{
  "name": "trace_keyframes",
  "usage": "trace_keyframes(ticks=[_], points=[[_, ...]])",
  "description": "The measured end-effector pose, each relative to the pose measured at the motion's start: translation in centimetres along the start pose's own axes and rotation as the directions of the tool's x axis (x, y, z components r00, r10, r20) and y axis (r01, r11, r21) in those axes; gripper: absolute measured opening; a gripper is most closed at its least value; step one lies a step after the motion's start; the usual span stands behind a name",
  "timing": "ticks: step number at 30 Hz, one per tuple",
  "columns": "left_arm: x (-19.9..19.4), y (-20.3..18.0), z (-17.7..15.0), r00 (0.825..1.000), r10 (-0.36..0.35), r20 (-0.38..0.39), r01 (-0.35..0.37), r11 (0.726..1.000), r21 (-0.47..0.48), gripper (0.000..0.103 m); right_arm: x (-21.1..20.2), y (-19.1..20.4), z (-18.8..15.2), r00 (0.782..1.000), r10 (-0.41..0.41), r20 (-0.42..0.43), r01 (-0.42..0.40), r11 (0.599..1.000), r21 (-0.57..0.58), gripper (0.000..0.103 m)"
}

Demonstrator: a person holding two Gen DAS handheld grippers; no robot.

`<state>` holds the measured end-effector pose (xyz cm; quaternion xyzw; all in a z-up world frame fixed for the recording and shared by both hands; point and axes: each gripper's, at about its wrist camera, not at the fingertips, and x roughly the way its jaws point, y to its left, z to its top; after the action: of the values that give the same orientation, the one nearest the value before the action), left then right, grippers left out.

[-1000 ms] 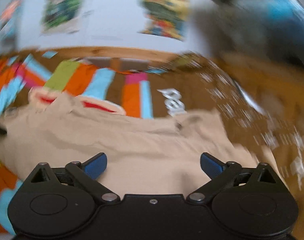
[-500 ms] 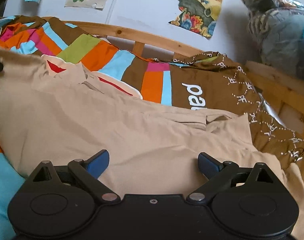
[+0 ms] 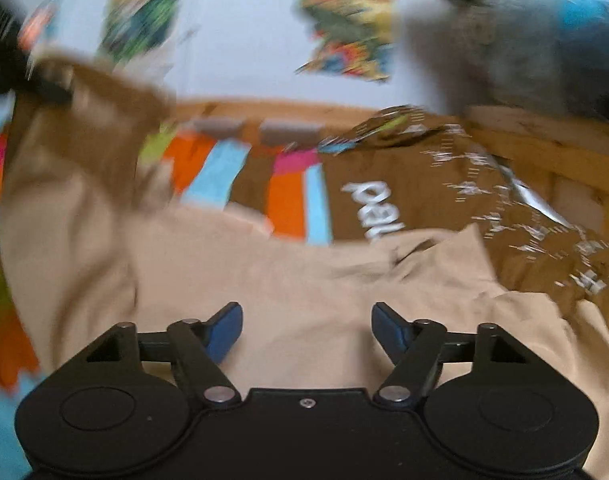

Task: Fold large clothes
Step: 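Grasp the jacket end with the left tool while the right tool grasps the other end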

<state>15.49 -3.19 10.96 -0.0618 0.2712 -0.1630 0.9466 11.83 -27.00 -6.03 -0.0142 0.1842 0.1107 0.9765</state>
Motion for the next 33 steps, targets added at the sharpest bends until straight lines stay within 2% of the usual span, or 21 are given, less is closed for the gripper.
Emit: trace_keyframes(ticks=[2, 4, 5, 6, 7, 9, 10, 12, 13, 15, 17, 18, 19, 20, 21, 22, 23, 24, 26, 29, 33], points=[[1.5, -2.1, 0.1, 0.998, -0.047, -0.033, 0.049, 0.997, 0.053, 0.002, -1.0, -2.7, 1.8, 0.999, 0.032, 0.003, -0.032, 0.982, 0.184, 0.068], [3.1, -4.0, -0.5, 0.994, -0.084, -0.076, 0.091, 0.990, 0.104, 0.002, -2.0, -6.1, 2.8, 0.992, 0.123, -0.009, -0.110, 0.914, 0.390, 0.068], [3.8, -5.2, -1.1, 0.989, -0.104, -0.103, 0.118, 0.983, 0.139, 0.002, -2.7, -7.9, 3.0, 0.984, 0.180, 0.003, -0.158, 0.854, 0.495, 0.068], [4.4, -6.2, -1.8, 0.984, -0.122, -0.126, 0.142, 0.976, 0.165, 0.002, -3.3, -9.9, 2.8, 0.973, 0.230, 0.032, -0.204, 0.778, 0.595, 0.068], [4.9, -7.1, -2.6, 0.979, -0.140, -0.147, 0.166, 0.968, 0.187, 0.002, -3.7, -11.4, 2.7, 0.963, 0.263, 0.059, -0.235, 0.711, 0.663, 0.068], [5.7, -8.4, -4.3, 0.970, -0.165, -0.177, 0.203, 0.954, 0.222, 0.002, -4.2, -14.4, 2.0, 0.937, 0.328, 0.123, -0.296, 0.551, 0.781, 0.068], [5.8, -9.0, -5.2, 0.965, -0.178, -0.191, 0.221, 0.947, 0.232, 0.002, -4.2, -15.5, 1.8, 0.923, 0.355, 0.149, -0.320, 0.494, 0.809, 0.068], [6.1, -9.7, -6.5, 0.954, -0.204, -0.218, 0.256, 0.936, 0.241, 0.002, -3.8, -16.9, 1.7, 0.894, 0.414, 0.173, -0.359, 0.428, 0.830, 0.069], [6.1, -9.9, -7.0, 0.949, -0.216, -0.230, 0.270, 0.932, 0.242, 0.002, -3.6, -17.2, 1.5, 0.886, 0.428, 0.177, -0.366, 0.413, 0.834, 0.069], [6.3, -10.4, -8.1, 0.936, -0.237, -0.259, 0.303, 0.919, 0.252, 0.002, -3.1, -17.2, 1.5, 0.886, 0.438, 0.151, -0.353, 0.426, 0.833, 0.069], [6.2, -10.8, -8.9, 0.931, -0.243, -0.273, 0.317, 0.909, 0.271, 0.002, -2.3, -16.9, 1.5, 0.901, 0.424, 0.095, -0.307, 0.465, 0.830, 0.063], [6.4, -11.0, -9.1, 0.931, -0.240, -0.275, 0.316, 0.907, 0.279, 0.002, -2.0, -16.8, 1.4, 0.906, 0.415, 0.077, -0.290, 0.481, 0.828, 0.057], [6.6, -11.1, -9.1, 0.930, -0.242, -0.276, 0.318, 0.906, 0.279, 0.002, -1.8, -16.7, 1.4, 0.913, 0.403, 0.062, -0.274, 0.492, 0.826, 0.037], [6.7, -11.2, -9.0, 0.928, -0.248, -0.278, 0.323, 0.906, 0.273, 0.002, -1.7, -16.7, 1.3, 0.922, 0.384, 0.053, -0.256, 0.500, 0.827, 0.028], [6.8, -11.4, -8.9, 0.925, -0.257, -0.280, 0.331, 0.907, 0.262, 0.002, -1.7, -16.9, 1.3, 0.928, 0.369, 0.053, -0.247, 0.504, 0.827, 0.024], [6.8, -11.4, -8.7, 0.923, -0.264, -0.281, 0.337, 0.906, 0.256, 0.002, -2.0, -17.0, 1.3, 0.934, 0.353, 0.063, -0.248, 0.510, 0.824, 0.014], [7.0, -11.9, -8.6, 0.920, -0.274, -0.281, 0.347, 0.903, 0.255, 0.001, -2.5, -17.1, 1.5, 0.941, 0.331, 0.071, -0.246, 0.524, 0.815, 0.009], [7.1, -12.4, -8.4, 0.915, -0.288, -0.281, 0.361, 0.897, 0.255, 0.001, -3.0, -17.2, 1.9, 0.946, 0.313, 0.080, -0.249, 0.550, 0.797, 0.008], [7.2, -13.7, -8.2, 0.904, -0.324, -0.280, 0.396, 0.880, 0.262, 0.001, -4.3, -17.1, 2.9, 0.962, 0.258, 0.092, -0.240, 0.629, 0.740, 0.003], [8.2, -15.9, -8.6, 0.875, -0.379, -0.301, 0.459, 0.847, 0.269, 0.002, -6.3, -16.9, 4.5, 0.981, 0.165, 0.102, -0.192, 0.748, 0.636, 0.002], [10.7, -17.6, -10.1, 0.830, -0.433, -0.352, 0.526, 0.818, 0.232, 0.002, -7.9, -18.4, 4.6, 0.997, 0.052, 0.051, -0.073, 0.811, 0.580, 0.002]])
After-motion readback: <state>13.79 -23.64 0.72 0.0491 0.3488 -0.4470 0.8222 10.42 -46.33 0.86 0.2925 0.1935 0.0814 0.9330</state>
